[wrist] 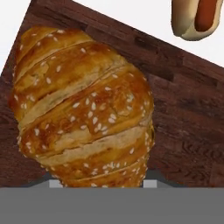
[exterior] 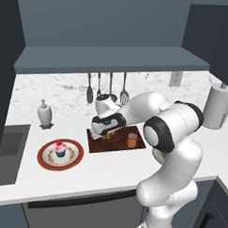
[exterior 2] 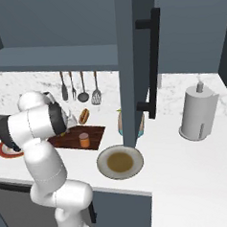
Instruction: From the different types of pastries on the counter, select a croissant and place it on the cutting board. Then retrieve a jar of jam from the cabinet and place it alongside the croissant on the cutting board.
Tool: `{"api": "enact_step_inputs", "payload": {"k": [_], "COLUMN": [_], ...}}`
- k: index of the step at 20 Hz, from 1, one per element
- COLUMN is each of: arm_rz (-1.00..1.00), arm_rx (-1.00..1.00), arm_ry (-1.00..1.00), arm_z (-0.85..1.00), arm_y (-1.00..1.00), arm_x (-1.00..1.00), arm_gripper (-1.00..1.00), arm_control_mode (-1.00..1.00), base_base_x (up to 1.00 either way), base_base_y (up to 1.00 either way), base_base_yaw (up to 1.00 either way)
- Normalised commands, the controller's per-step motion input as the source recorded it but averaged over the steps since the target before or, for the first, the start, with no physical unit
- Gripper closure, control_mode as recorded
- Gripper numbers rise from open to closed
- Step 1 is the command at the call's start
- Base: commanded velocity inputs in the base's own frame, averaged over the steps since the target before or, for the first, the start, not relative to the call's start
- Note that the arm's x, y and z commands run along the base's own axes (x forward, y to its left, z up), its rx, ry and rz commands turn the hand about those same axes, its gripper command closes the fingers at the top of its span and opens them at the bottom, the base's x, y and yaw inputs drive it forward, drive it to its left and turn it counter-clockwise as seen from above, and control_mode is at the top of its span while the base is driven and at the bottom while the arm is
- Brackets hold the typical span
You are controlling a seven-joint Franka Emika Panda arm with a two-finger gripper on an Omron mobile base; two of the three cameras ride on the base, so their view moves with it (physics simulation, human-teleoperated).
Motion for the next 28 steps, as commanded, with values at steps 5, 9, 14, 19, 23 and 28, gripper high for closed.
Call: {"api": "enact_step_inputs", "payload": {"k": [5,9,14,19,23,28], "arm_rz": [0.00,0.00,0.00,0.00,0.00,0.00], "arm_rx": [0.00,0.00,0.00,0.00,0.00,0.00], "arm_ry": [0.00,0.00,-0.09,-0.15,-0.18,-0.22], "arm_z": [-0.25,-0.08,0.07,0.26,0.39,0.39], "arm_y": [0.02,0.04,-0.04,-0.07,-0.02,-0.04], "arm_x": [0.08,0.06,0.00,0.00,0.00,-0.53], "arm_gripper": [-1.00,-1.00,-1.00,-1.00,-1.00,-1.00], "arm_control_mode": [-1.00,-1.00,-1.00,-1.00,-1.00,-1.00], "base_base_x": [0.00,0.00,0.00,0.00,0.00,0.00], "base_base_y": [0.00,0.00,0.00,0.00,0.00,0.00], "base_base_yaw": [0.00,0.00,0.00,0.00,0.00,0.00]}}
